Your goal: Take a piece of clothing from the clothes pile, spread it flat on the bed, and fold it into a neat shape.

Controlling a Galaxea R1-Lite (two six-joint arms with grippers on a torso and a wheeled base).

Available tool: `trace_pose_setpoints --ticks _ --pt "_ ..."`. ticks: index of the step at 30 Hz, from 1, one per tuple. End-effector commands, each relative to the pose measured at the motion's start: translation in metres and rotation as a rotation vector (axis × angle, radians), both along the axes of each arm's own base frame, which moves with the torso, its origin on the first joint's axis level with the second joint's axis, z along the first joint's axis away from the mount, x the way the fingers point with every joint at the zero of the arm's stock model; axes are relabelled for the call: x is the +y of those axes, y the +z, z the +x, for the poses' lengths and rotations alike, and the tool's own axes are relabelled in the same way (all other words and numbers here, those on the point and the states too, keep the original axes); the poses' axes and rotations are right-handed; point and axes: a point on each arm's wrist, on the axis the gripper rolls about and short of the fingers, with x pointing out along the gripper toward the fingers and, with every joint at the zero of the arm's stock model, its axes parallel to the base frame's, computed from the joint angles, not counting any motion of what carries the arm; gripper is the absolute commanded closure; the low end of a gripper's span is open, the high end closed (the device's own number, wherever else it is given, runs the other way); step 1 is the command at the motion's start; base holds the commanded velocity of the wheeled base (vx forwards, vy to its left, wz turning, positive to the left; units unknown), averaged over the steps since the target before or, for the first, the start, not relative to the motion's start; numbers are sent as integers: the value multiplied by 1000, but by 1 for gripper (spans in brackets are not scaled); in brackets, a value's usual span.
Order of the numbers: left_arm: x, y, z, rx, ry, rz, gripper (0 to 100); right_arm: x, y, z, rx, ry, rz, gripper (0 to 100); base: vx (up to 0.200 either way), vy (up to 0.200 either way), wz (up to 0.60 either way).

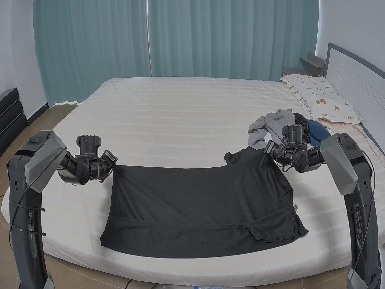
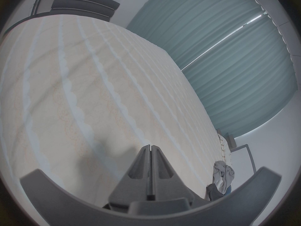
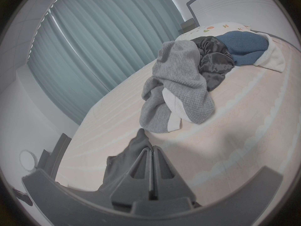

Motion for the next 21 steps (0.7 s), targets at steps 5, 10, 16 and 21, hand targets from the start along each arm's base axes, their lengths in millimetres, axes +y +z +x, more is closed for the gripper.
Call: trace_pose_setpoints --ticks 5,10,16,21 --pt "1 11 -6 -17 0 5 100 -8 16 -9 -59 -23 30 100 0 0 0" --pt "1 11 -8 -19 0 5 100 -19 23 -13 -76 -46 44 100 0 0 0" --pt "1 12 -8 -21 2 8 100 -23 14 -21 -42 -39 42 100 0 0 0" --pt "2 17 -12 -25 16 15 100 -24 13 -21 -43 -41 48 100 0 0 0"
